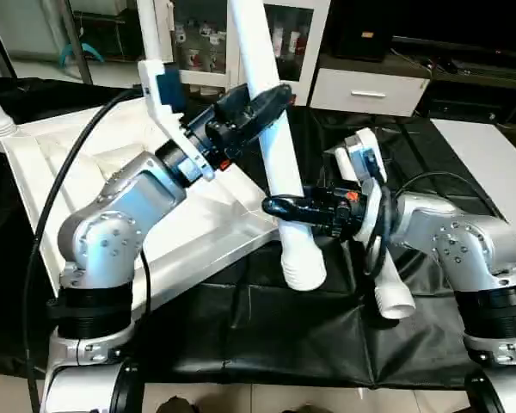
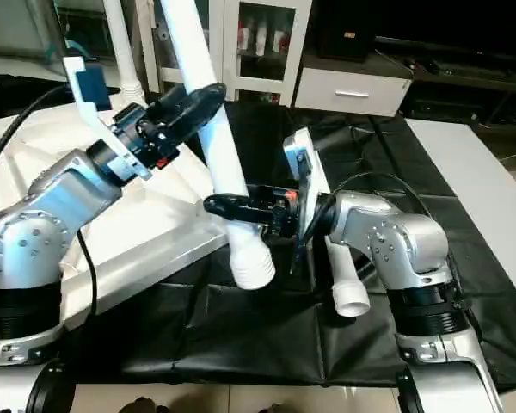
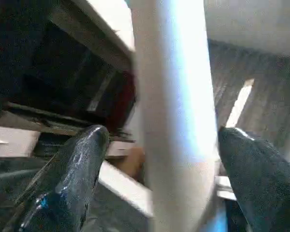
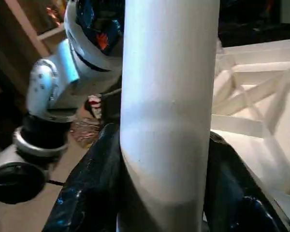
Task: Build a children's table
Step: Pick table leg
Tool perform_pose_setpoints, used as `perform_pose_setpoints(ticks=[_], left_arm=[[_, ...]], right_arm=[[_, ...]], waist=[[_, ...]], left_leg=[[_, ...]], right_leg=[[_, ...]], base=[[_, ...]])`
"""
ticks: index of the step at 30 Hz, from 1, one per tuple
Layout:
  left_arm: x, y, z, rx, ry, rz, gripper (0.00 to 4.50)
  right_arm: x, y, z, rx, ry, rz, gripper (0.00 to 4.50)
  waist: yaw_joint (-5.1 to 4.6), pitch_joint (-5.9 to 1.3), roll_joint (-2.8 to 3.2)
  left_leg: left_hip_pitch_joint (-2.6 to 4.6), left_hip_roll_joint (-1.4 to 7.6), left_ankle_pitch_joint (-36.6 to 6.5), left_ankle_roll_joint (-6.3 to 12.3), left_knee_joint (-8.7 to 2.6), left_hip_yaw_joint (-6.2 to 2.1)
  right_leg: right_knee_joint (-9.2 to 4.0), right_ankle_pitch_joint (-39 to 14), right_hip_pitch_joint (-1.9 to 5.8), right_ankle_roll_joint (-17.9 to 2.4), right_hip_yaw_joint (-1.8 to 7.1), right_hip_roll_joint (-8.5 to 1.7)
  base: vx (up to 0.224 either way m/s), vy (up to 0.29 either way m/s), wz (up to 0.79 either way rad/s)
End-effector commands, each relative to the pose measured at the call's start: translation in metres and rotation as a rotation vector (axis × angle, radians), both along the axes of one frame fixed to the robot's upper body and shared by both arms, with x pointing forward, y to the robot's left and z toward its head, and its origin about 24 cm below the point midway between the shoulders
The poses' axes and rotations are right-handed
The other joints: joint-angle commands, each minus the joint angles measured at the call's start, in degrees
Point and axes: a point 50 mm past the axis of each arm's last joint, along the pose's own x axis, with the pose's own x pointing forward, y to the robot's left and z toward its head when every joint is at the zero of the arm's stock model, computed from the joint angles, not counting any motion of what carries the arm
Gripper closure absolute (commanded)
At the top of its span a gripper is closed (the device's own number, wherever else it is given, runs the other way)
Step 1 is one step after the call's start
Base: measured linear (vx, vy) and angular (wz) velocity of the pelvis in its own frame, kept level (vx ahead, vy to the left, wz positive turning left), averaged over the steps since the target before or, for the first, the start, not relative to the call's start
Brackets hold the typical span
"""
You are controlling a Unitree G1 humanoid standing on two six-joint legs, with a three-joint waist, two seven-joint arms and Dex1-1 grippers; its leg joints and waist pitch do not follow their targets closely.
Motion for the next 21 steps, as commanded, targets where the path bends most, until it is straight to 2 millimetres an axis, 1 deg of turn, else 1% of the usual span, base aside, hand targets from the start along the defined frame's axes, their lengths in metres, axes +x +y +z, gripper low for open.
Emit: perform_pose_setpoints(ticks=[1, 4, 6, 7, 9, 10, 12, 13, 16, 17, 18, 19, 21], left_arm=[[-0.005, -0.007, 0.007, -0.003, -0.016, -0.090, 0.42], [-0.008, -0.008, 0.005, 0.018, -0.011, -0.132, 0.42], [-0.011, -0.009, 0.003, 0.028, 0.002, -0.179, 0.42], [-0.012, -0.009, 0.002, 0.029, 0.005, -0.193, 0.42], [-0.013, -0.009, 0.001, 0.042, 0.013, -0.195, 0.42], [-0.012, -0.008, 0.000, 0.050, 0.020, -0.189, 0.42], [-0.011, -0.008, -0.001, 0.062, 0.033, -0.178, 0.42], [-0.010, -0.008, -0.001, 0.064, 0.035, -0.175, 0.70], [-0.001, -0.005, -0.004, 0.073, 0.072, -0.093, 0.82], [0.004, -0.002, -0.005, 0.072, 0.087, -0.056, 0.95], [0.005, -0.001, -0.005, 0.071, 0.091, -0.047, 0.95], [0.005, -0.001, -0.005, 0.071, 0.091, -0.047, 1.08], [0.007, 0.002, -0.005, 0.061, 0.098, -0.036, 1.24]], right_arm=[[-0.001, -0.004, 0.012, 0.010, -0.028, 0.006, 2.70], [0.000, -0.005, 0.011, -0.001, -0.018, -0.005, 2.70], [0.000, -0.005, 0.009, -0.018, -0.014, -0.013, 2.70], [0.000, -0.006, 0.009, -0.022, -0.013, -0.014, 2.70], [-0.001, -0.006, 0.009, -0.029, -0.013, -0.008, 2.70], [-0.002, -0.006, 0.009, -0.032, -0.014, -0.004, 2.70], [-0.003, -0.006, 0.008, -0.038, -0.014, 0.001, 2.70], [-0.003, -0.006, 0.008, -0.039, -0.014, 0.001, 2.70], [-0.005, -0.005, 0.007, -0.051, -0.015, 0.009, 2.70], [-0.005, -0.005, 0.007, -0.052, -0.015, 0.009, 2.70], [-0.005, -0.005, 0.007, -0.053, -0.015, 0.010, 2.70], [-0.005, -0.005, 0.007, -0.053, -0.015, 0.010, 2.70], [-0.005, -0.004, 0.006, -0.056, -0.018, 0.008, 2.70]], waist=[[0.37, -3.91, 0.59], [0.51, -3.83, 0.54], [0.75, -3.82, 0.70], [0.82, -3.82, 0.67], [0.94, -3.79, 0.73], [1.07, -3.79, 0.87], [1.23, -3.78, 0.81], [1.25, -3.80, 0.77], [1.30, -3.80, 0.75], [1.29, -3.77, 0.73], [1.30, -3.81, 0.69], [1.33, -3.82, 0.71], [1.32, -3.87, 0.72]], left_leg=[[1.03, 0.50, -14.42, -2.94, -4.56, -0.03], [1.02, 0.50, -14.72, -2.91, -4.63, 0.01], [1.17, 0.53, -15.14, -3.34, -4.65, 0.00], [1.15, 0.52, -15.15, -3.36, -4.64, 0.01], [1.26, 0.59, -15.47, -3.50, -4.70, -0.02], [1.29, 0.60, -15.67, -3.64, -4.74, -0.04], [1.25, 0.59, -15.62, -3.72, -4.79, -0.07], [1.23, 0.59, -15.55, -3.70, -4.78, -0.06], [1.16, 0.60, -15.57, -3.80, -4.82, -0.09], [1.19, 0.59, -15.87, -3.79, -4.84, -0.09], [1.12, 0.54, -15.68, -3.77, -4.84, -0.13], [1.14, 0.52, -15.52, -3.71, -4.80, -0.11], [1.08, 0.58, -15.11, -3.95, -4.84, -0.15]], right_leg=[[-4.62, -17.81, 2.57, -9.23, 1.53, -2.55], [-4.77, -18.25, 2.58, -8.88, 1.55, -2.55], [-4.84, -19.10, 2.50, -8.30, 1.58, -2.59], [-4.84, -19.19, 2.52, -8.19, 1.59, -2.60], [-4.87, -19.44, 2.43, -7.95, 1.58, -2.57], [-4.87, -19.48, 2.43, -7.84, 1.59, -2.56], [-4.89, -19.43, 2.48, -7.66, 1.58, -2.57], [-4.91, -19.41, 2.48, -7.62, 1.59, -2.58], [-4.90, -19.37, 2.55, -7.49, 1.57, -2.62], [-5.01, -19.62, 2.52, -7.06, 1.57, -2.58], [-5.03, -19.84, 2.58, -6.71, 1.57, -2.60], [-5.04, -19.90, 2.57, -6.61, 1.59, -2.63], [-4.89, -19.15, 2.59, -7.13, 1.55, -2.66]], base=[[0.000, 0.000, 0.00], [0.000, 0.000, 0.00], [0.000, 0.000, 0.00], [0.000, 0.000, 0.00], [0.000, 0.000, 0.00], [0.000, 0.000, 0.00], [0.000, 0.000, 0.00], [0.000, 0.000, 0.00], [0.000, 0.000, 0.00], [0.000, 0.000, 0.00], [0.000, 0.000, 0.00], [0.000, 0.000, 0.00], [0.000, 0.000, 0.00]])
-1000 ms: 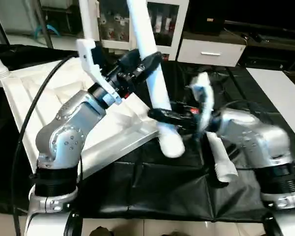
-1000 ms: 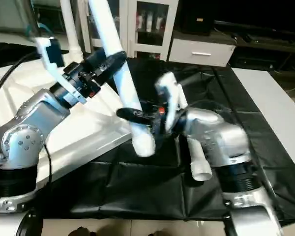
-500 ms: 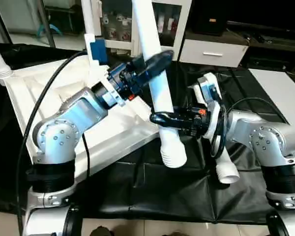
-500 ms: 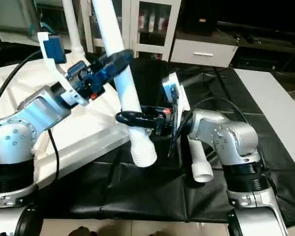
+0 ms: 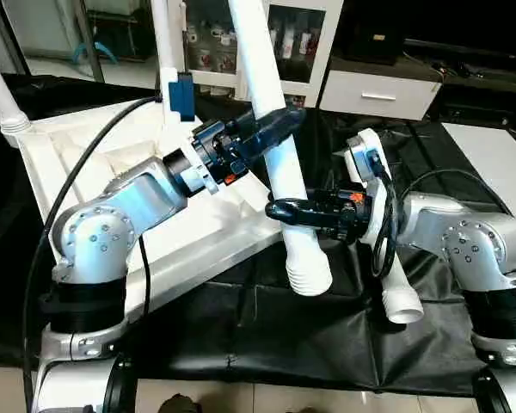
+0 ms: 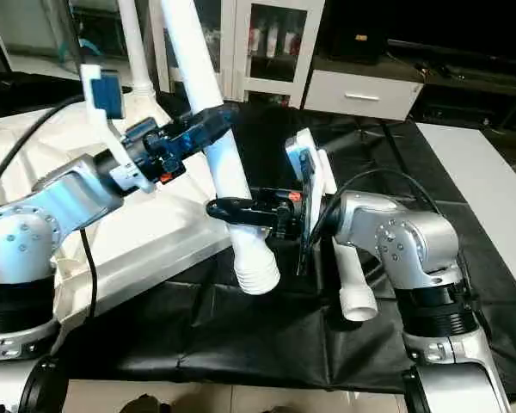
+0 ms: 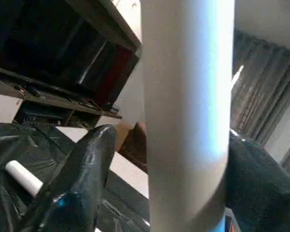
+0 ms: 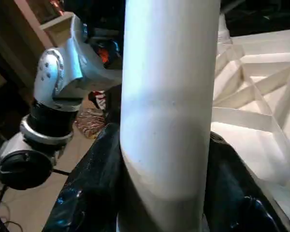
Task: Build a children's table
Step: Pick table leg
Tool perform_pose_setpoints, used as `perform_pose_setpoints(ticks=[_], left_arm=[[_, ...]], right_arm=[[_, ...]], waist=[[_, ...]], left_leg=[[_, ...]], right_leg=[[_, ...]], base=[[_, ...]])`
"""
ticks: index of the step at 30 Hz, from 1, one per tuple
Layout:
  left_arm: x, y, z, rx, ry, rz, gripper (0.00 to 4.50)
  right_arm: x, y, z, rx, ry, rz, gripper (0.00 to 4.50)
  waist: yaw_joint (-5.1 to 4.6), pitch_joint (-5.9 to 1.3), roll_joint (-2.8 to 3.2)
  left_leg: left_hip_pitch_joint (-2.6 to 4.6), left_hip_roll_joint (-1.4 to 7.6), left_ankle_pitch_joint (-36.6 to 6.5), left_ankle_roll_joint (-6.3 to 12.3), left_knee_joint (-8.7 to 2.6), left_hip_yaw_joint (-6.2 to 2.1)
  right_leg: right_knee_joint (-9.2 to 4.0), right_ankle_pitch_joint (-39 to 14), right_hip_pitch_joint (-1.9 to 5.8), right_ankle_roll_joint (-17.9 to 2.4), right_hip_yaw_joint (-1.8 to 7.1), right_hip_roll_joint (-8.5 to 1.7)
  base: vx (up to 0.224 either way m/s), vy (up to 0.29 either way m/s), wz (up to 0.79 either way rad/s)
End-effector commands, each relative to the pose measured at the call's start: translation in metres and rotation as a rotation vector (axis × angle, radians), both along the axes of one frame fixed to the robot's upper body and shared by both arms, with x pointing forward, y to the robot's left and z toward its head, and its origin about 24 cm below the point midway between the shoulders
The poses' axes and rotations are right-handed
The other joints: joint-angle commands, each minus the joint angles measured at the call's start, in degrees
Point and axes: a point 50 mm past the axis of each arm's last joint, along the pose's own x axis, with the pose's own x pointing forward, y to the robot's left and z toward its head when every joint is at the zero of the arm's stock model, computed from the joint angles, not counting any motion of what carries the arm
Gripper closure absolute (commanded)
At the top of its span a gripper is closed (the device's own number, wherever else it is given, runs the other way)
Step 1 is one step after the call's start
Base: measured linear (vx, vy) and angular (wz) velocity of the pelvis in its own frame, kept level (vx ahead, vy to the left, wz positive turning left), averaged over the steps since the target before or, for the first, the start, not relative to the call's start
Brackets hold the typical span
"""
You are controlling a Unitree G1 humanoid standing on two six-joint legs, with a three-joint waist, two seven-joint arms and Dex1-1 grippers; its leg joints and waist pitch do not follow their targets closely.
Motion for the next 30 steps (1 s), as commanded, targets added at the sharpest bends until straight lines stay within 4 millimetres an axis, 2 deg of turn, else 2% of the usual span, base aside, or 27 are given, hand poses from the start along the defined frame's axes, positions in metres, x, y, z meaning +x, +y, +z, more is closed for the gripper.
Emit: perform_pose_setpoints(ticks=[1, 6, 7, 16, 17, 18, 21, 23, 27, 30], left_arm=[[0.004, 0.002, 0.005, 0.002, -0.007, 0.033, 1.32], [0.006, 0.005, 0.006, -0.012, 0.014, 0.061, 1.72], [0.006, 0.006, 0.006, -0.016, 0.016, 0.065, 1.89], [0.011, 0.010, 0.007, 0.005, 0.012, 0.149, 2.48], [0.011, 0.010, 0.007, 0.010, 0.009, 0.163, 2.55], [0.011, 0.010, 0.009, 0.031, -0.006, 0.192, 2.56], [0.010, 0.009, 0.010, 0.041, -0.015, 0.209, 2.65], [0.010, 0.007, 0.011, 0.049, -0.019, 0.229, 2.68], [0.010, 0.002, 0.012, 0.126, -0.059, 0.290, 2.69], [0.014, -0.004, 0.015, 0.172, -0.088, 0.372, 2.70]], right_arm=[[-0.002, 0.000, 0.004, -0.007, -0.024, 0.014, 2.70], [-0.002, -0.001, 0.004, -0.013, -0.028, 0.003, 2.70], [-0.002, -0.001, 0.004, -0.014, -0.028, 0.000, 2.70], [0.000, -0.001, 0.003, -0.018, -0.040, -0.026, 2.70], [0.000, -0.001, 0.003, -0.018, -0.040, -0.028, 2.14], [0.001, 0.000, 0.002, -0.021, -0.044, -0.040, 2.00], [0.002, 0.001, 0.001, -0.021, -0.047, -0.054, 1.94], [0.005, 0.001, 0.001, -0.026, -0.053, -0.085, 1.61], [0.011, 0.004, 0.001, -0.039, -0.078, -0.142, 1.29], [0.019, 0.013, 0.000, -0.115, -0.161, -0.241, 1.11]], waist=[[-0.01, -3.89, 0.68], [-0.01, -3.84, 0.75], [-0.02, -3.82, 0.70], [-0.09, -3.78, 0.83], [-0.09, -3.79, 0.78], [-0.03, -3.80, 0.84], [-0.14, -3.80, 0.83], [-0.14, -3.76, 0.86], [-0.21, -3.73, 0.85], [-0.38, -3.66, 0.60]], left_leg=[[1.07, 0.60, -15.12, -3.94, -4.83, -0.13], [1.11, 0.62, -15.23, -3.93, -4.83, -0.09], [1.10, 0.59, -15.41, -3.90, -4.84, -0.07], [1.09, 0.62, -15.93, -4.10, -4.91, -0.17], [1.10, 0.63, -15.90, -4.07, -4.91, -0.18], [1.09, 0.62, -15.74, -4.08, -4.89, -0.16], [1.09, 0.67, -16.17, -4.11, -4.95, -0.21], [1.05, 0.67, -16.18, -4.15, -4.94, -0.20], [1.15, 0.69, -16.42, -4.15, -5.00, -0.19], [0.88, 0.73, -16.26, -4.78, -5.11, -0.30]], right_leg=[[-4.88, -19.10, 2.58, -7.21, 1.56, -2.62], [-4.78, -18.07, 2.57, -8.01, 1.59, -2.62], [-4.82, -18.37, 2.58, -7.95, 1.59, -2.61], [-5.02, -19.40, 2.49, -7.21, 1.57, -2.63], [-5.00, -19.33, 2.51, -7.20, 1.56, -2.61], [-4.97, -19.07, 2.53, -7.28, 1.59, -2.65], [-4.96, -19.15, 2.53, -7.30, 1.56, -2.68], [-4.97, -19.23, 2.50, -7.30, 1.59, -2.67], [-5.11, -19.80, 2.37, -6.89, 1.57, -2.64], [-5.17, -20.84, 2.33, -5.56, 1.59, -2.75]], base=[[0.000, 0.000, 0.00], [0.000, 0.000, 0.00], [0.000, 0.000, 0.00], [0.000, 0.000, 0.00], [0.000, 0.000, 0.00], [0.000, 0.000, 0.00], [0.000, 0.000, 0.00], [0.000, 0.000, 0.00], [0.000, 0.000, 0.00], [0.000, 0.000, 0.00]])
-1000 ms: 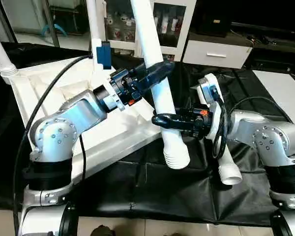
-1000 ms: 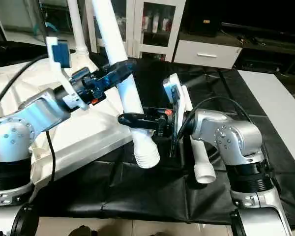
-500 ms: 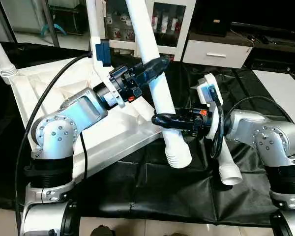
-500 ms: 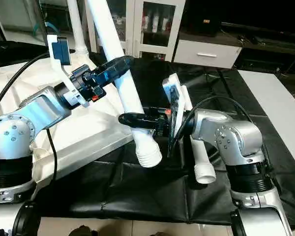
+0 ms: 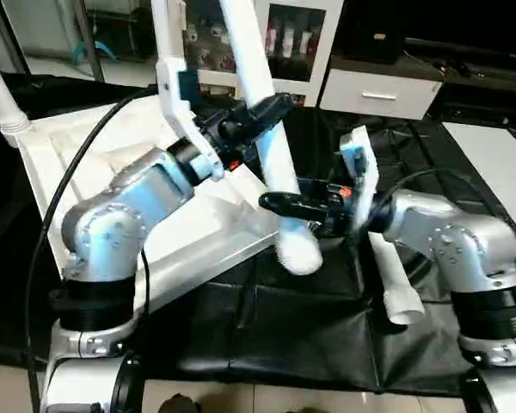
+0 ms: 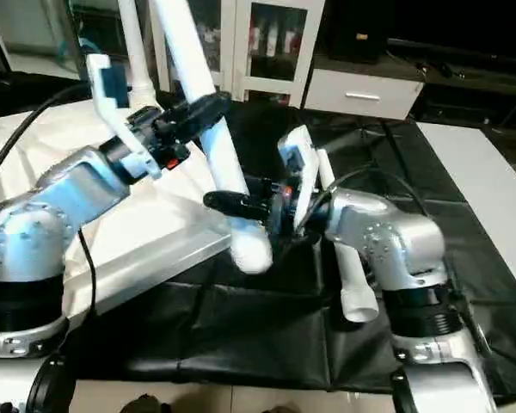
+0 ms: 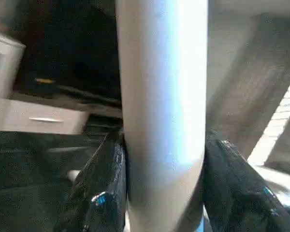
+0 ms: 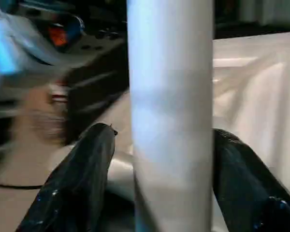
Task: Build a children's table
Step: Pick table leg
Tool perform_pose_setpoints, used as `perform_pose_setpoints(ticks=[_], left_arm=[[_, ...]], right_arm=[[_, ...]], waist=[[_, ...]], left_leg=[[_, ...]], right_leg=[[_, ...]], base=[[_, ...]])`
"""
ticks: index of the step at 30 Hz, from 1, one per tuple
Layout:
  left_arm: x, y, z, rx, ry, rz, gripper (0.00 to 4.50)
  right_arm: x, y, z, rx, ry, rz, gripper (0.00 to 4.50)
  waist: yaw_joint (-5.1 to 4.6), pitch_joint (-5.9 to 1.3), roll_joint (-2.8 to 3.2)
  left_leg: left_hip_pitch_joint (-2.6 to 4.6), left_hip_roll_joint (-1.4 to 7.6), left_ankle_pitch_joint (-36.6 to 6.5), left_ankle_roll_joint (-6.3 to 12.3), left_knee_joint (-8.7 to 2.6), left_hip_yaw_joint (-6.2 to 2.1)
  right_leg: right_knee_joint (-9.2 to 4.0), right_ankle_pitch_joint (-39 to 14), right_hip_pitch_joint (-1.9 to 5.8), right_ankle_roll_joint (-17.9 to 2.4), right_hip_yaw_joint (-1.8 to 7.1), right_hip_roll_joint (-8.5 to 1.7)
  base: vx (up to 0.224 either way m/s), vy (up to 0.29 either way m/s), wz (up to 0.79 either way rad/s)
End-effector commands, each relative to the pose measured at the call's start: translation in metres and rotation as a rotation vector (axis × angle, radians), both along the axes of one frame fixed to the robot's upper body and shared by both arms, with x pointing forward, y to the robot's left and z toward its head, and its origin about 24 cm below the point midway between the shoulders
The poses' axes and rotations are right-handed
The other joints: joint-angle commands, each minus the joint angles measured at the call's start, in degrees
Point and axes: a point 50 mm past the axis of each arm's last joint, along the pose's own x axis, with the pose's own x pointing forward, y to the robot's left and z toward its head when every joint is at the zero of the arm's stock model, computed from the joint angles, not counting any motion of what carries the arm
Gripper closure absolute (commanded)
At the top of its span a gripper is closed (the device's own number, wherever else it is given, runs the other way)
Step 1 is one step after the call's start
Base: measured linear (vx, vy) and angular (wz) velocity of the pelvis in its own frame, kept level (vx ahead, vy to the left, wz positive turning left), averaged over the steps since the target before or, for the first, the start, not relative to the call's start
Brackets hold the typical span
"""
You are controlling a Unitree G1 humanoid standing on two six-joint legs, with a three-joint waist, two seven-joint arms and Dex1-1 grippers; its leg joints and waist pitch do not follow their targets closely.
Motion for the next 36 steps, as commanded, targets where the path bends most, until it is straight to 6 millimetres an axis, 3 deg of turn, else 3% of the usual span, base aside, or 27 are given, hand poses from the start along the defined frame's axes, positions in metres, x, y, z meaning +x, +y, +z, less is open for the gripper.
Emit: perform_pose_setpoints(ticks=[1, 3, 5, 8, 11, 17, 18, 22, 27, 36], left_arm=[[0.008, -0.004, 0.012, 0.062, -0.061, 0.135, 2.71], [0.010, -0.005, 0.014, 0.069, -0.068, 0.158, 2.73], [0.014, -0.011, 0.019, 0.067, -0.086, 0.213, 2.73], [0.020, -0.014, 0.022, 0.062, -0.092, 0.257, 2.73], [0.022, -0.017, 0.023, 0.069, -0.101, 0.279, 2.73], [0.024, -0.019, 0.025, 0.064, -0.111, 0.297, 2.73], [0.024, -0.018, 0.023, 0.068, -0.112, 0.309, 2.73], [0.024, -0.014, 0.022, 0.069, -0.114, 0.326, 2.73], [0.026, -0.011, 0.022, 0.077, -0.124, 0.340, 2.73], [0.027, -0.012, 0.022, 0.077, -0.128, 0.339, 2.73]], right_arm=[[0.011, 0.012, 0.005, -0.101, -0.120, -0.152, 1.05], [0.014, 0.016, 0.004, -0.119, -0.131, -0.194, 0.69], [0.022, 0.033, 0.000, -0.221, -0.242, -0.346, 0.69], [0.029, 0.046, -0.004, -0.293, -0.317, -0.468, 0.43], [0.035, 0.053, -0.009, -0.387, -0.389, -0.554, 0.39], [0.045, 0.061, -0.009, -0.406, -0.431, -0.703, 0.39], [0.045, 0.062, -0.008, -0.385, -0.423, -0.718, 0.67], [0.045, 0.065, -0.009, -0.364, -0.419, -0.710, 0.81], [0.043, 0.069, -0.010, -0.302, -0.401, -0.664, 1.43], [0.042, 0.069, -0.010, -0.305, -0.418, -0.642, 2.07]], waist=[[-0.23, -3.75, 0.56], [-0.58, -3.87, 0.63], [-0.50, -3.80, 0.99], [-0.85, -3.95, 0.98], [-1.10, -3.97, 1.15], [-1.72, -4.02, 1.07], [-1.91, -3.95, 1.08], [-2.10, -3.95, 1.00], [-2.46, -3.89, 1.17], [-2.44, -3.93, 1.21]], left_leg=[[1.03, 0.80, -15.93, -4.82, -5.05, -0.32], [0.96, 0.58, -15.51, -5.51, -5.00, -0.36], [0.98, 0.74, -15.29, -5.85, -5.03, -0.38], [1.07, 0.54, -15.28, -6.61, -4.98, -0.24], [1.04, 0.41, -14.91, -7.05, -5.09, -0.18], [0.94, 0.33, -15.05, -6.74, -5.07, -0.11], [0.92, 0.29, -15.40, -6.33, -5.07, -0.08], [0.89, 0.33, -15.22, -5.77, -5.08, -0.05], [0.99, 0.41, -16.05, -5.45, -5.11, -0.08], [1.04, 0.40, -15.69, -5.22, -5.06, -0.01]], right_leg=[[-5.14, -21.04, 2.23, -5.26, 1.62, -2.84], [-5.09, -21.49, 2.18, -4.73, 1.58, -2.75], [-5.02, -20.10, 1.94, -4.99, 1.71, -2.89], [-4.76, -17.35, 1.94, -5.38, 1.71, -2.61], [-4.34, -13.22, 2.18, -5.70, 1.73, -2.27], [-4.07, -11.34, 2.45, -5.95, 1.78, -2.34], [-4.15, -11.46, 2.46, -5.83, 1.79, -2.31], [-4.14, -11.25, 2.51, -5.91, 1.84, -2.31], [-4.22, -11.64, 2.41, -6.17, 1.83, -2.25], [-4.15, -10.80, 2.46, -6.91, 1.86, -2.27]], base=[[0.000, 0.000, 0.00], [0.000, 0.000, 0.00], [0.000, 0.000, 0.00], [0.000, 0.000, 0.00], [0.000, 0.000, 0.00], [0.000, 0.000, 0.00], [0.000, 0.000, 0.00], [0.000, 0.000, 0.00], [0.000, 0.000, 0.00], [0.000, 0.000, 0.00]])
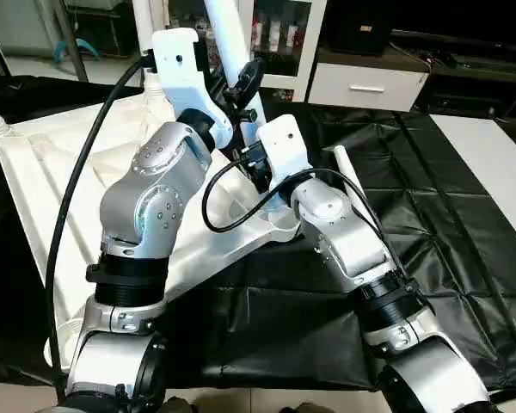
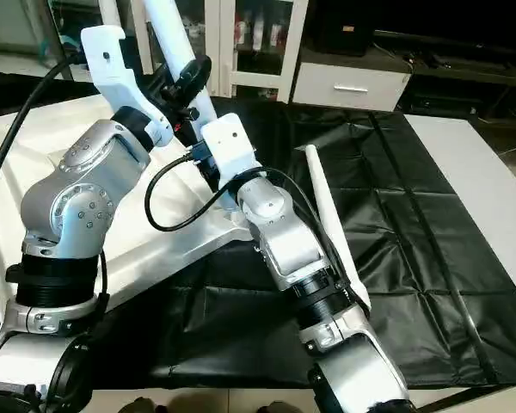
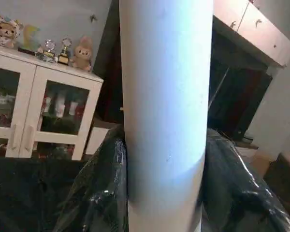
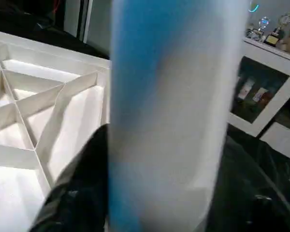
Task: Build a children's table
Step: Pick table leg
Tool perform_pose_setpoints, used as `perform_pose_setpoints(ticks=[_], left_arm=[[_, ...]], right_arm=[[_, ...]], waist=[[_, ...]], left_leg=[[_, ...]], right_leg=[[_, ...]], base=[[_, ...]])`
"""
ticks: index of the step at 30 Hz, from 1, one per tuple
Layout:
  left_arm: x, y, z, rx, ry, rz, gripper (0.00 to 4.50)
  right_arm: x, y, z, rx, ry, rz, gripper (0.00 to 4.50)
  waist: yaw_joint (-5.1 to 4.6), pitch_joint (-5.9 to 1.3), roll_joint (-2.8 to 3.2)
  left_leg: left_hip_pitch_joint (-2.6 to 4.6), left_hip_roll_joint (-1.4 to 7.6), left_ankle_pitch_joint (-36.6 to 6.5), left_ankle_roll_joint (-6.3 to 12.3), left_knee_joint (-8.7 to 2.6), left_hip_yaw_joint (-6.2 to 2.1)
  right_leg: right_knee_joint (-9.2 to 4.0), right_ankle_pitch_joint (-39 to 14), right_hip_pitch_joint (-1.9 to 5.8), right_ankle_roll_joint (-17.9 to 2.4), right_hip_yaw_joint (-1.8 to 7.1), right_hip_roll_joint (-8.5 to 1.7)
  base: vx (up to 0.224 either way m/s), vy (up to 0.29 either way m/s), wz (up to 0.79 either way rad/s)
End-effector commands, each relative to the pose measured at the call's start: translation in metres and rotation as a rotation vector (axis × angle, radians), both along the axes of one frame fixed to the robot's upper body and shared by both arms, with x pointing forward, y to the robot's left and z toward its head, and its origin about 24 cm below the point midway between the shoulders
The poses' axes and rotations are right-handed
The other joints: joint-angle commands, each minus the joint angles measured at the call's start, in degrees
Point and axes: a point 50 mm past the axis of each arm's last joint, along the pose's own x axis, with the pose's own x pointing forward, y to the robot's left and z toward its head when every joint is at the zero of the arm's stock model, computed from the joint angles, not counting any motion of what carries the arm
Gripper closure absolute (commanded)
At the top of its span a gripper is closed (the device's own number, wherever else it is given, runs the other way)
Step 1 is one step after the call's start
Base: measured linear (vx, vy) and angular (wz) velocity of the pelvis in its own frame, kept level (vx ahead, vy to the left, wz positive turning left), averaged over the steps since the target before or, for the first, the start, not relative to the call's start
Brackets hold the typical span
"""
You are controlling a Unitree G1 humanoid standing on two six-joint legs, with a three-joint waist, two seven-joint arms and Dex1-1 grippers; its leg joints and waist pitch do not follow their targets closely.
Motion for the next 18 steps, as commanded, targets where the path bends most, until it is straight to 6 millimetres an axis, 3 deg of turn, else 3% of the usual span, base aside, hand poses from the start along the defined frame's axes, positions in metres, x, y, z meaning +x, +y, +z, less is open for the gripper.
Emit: perform_pose_setpoints(ticks=[1, 6, 14, 17, 18], left_arm=[[0.001, -0.003, 0.008, 0.010, -0.028, -0.002, 2.73], [0.001, -0.001, 0.007, 0.015, -0.027, 0.005, 2.73], [0.001, 0.000, 0.007, 0.018, -0.030, 0.006, 2.73], [0.006, 0.009, 0.005, 0.077, -0.017, 0.121, 2.73], [0.004, 0.009, 0.005, 0.027, -0.002, 0.079, 2.17]], right_arm=[[0.003, -0.007, 0.002, 0.010, -0.016, -0.014, 2.30], [0.002, -0.004, 0.003, -0.011, -0.034, 0.015, 2.62], [0.001, -0.003, 0.004, -0.009, -0.037, 0.039, 2.67], [-0.004, 0.000, 0.011, 0.030, -0.036, 0.178, 2.67], [-0.006, -0.001, 0.013, 0.060, -0.019, 0.216, 2.67]], waist=[[-0.06, -3.97, 0.96], [-0.11, -3.92, 1.02], [-0.11, -3.98, 1.07], [-0.10, -3.94, 1.06], [-0.07, -3.99, 1.06]], left_leg=[[1.18, 0.44, -15.61, -4.98, -4.64, -0.01], [1.18, 0.46, -16.14, -4.88, -4.65, -0.05], [1.16, 0.46, -15.56, -4.74, -4.63, -0.03], [1.20, 0.55, -16.50, -4.21, -4.65, -0.08], [1.14, 0.52, -16.27, -3.90, -4.64, -0.07]], right_leg=[[-3.94, -11.10, 2.64, -6.79, 1.86, -2.35], [-4.05, -12.50, 2.56, -6.47, 1.86, -2.37], [-3.94, -11.22, 2.60, -7.00, 1.86, -2.34], [-4.01, -11.38, 2.70, -6.88, 1.84, -2.33], [-3.98, -11.36, 2.76, -7.17, 1.84, -2.38]], base=[[0.000, 0.000, 0.00], [0.000, 0.000, 0.00], [0.000, 0.000, 0.00], [0.000, 0.000, 0.00], [0.000, 0.000, 0.00]])
